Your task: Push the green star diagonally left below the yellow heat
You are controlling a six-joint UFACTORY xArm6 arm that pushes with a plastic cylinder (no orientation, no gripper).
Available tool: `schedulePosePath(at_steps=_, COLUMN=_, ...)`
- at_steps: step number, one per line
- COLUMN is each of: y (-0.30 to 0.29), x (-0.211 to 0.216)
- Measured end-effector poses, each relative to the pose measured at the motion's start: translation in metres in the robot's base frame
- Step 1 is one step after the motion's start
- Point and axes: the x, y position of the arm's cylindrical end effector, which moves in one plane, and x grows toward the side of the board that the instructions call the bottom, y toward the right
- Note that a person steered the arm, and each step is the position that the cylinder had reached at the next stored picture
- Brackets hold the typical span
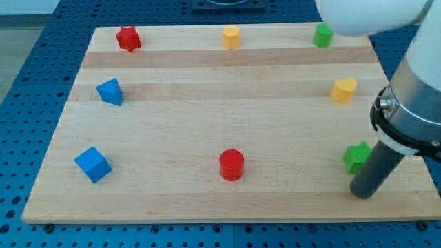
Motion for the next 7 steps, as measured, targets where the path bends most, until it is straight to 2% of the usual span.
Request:
schedulePosePath(at_steps=4, y=0.024, x=-0.006)
schedulePosePath(at_steps=7, y=0.025, x=-0.053)
